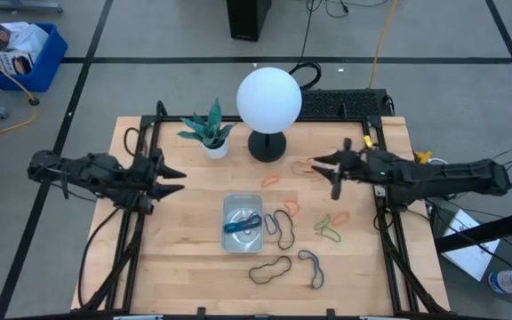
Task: Pick and place rubber bands into bin
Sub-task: Put the small blue rubber band into the gray bin
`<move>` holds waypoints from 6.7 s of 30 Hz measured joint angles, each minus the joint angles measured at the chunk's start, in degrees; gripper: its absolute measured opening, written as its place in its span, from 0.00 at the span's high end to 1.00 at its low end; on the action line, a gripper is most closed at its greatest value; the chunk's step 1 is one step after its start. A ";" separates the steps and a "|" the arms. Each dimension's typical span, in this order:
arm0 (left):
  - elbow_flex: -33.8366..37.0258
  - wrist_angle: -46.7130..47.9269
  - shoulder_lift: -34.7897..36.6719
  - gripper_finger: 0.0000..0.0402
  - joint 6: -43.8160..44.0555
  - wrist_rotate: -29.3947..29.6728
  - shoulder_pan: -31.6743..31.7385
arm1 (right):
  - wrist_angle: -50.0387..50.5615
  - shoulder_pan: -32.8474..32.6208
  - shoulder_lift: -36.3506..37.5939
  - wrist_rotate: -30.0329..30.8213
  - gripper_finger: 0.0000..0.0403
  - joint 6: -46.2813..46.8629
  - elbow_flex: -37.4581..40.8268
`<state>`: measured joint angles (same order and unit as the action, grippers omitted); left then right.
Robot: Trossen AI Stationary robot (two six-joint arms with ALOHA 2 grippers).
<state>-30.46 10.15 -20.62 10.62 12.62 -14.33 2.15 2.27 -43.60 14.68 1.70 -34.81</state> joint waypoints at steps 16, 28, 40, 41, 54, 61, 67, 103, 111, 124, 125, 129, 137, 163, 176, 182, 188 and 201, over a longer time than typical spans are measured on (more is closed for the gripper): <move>10.54 2.08 10.44 0.59 -0.16 8.69 0.00 | 0.96 -10.41 -32.85 -0.02 0.72 3.74 -14.93; 10.54 3.28 10.42 0.59 -1.60 8.49 0.00 | -4.13 -13.33 -36.61 0.00 0.72 4.38 -14.95; 10.54 3.35 10.42 0.59 -2.85 8.46 0.00 | -4.07 -13.23 -36.58 3.20 0.60 4.76 -14.95; 10.54 3.35 10.42 0.59 -2.85 8.48 0.00 | -4.07 -13.26 -36.58 3.26 0.59 4.74 -14.95; 10.54 4.29 10.42 0.59 -2.76 8.38 0.00 | -3.46 -14.67 -36.58 1.48 0.55 6.51 -14.95; 10.54 4.82 10.40 0.59 -2.65 8.31 0.00 | -3.04 -14.71 -36.91 1.54 0.59 6.89 -14.95; 10.54 4.84 10.40 0.59 -2.65 8.31 0.00 | 6.13 -14.66 -37.03 1.50 0.62 6.30 -19.95; 10.51 9.66 10.40 0.59 1.60 8.30 0.00 | 5.60 -11.63 -63.77 -4.46 0.64 2.94 -28.33; 10.51 9.88 10.40 0.59 2.05 8.29 0.00 | 4.92 -10.01 -66.74 -9.56 0.64 2.12 -28.55; 10.51 9.86 10.40 0.59 2.05 8.31 0.00 | 6.53 -10.09 -66.90 -10.36 0.90 1.61 -28.46; 10.51 9.87 10.40 0.59 2.05 8.31 0.00 | 6.60 -10.11 -66.90 -10.34 0.93 1.63 -28.46; 10.51 9.86 10.40 0.59 2.05 8.31 0.00 | 6.84 -10.15 -66.93 -10.26 0.98 1.72 -28.46; 10.49 9.85 10.40 0.59 2.94 8.33 0.00 | 12.22 -10.26 -63.11 -8.48 1.00 2.18 -28.13; 10.47 9.80 10.12 0.59 3.14 8.35 0.00 | -7.74 -10.62 -28.39 10.60 1.00 -4.14 -28.28; 10.47 9.75 10.12 0.59 3.12 8.46 0.00 | 4.50 -10.61 -40.83 5.14 1.00 -5.73 -41.98; 10.47 9.76 10.14 0.59 3.27 8.46 0.00 | 12.67 -10.30 -48.98 2.95 1.00 -5.45 -49.89; 10.47 9.84 10.12 0.59 3.30 8.44 0.00 | 12.71 -9.35 -55.76 -3.09 1.00 -3.61 -50.10; 10.47 11.52 10.12 0.59 3.32 8.42 0.00 | 13.28 -9.39 -67.77 -2.98 1.00 -0.66 -50.10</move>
<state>-19.99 21.67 -10.50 13.93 21.04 -14.33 15.43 -7.11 -111.37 11.70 1.04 -84.90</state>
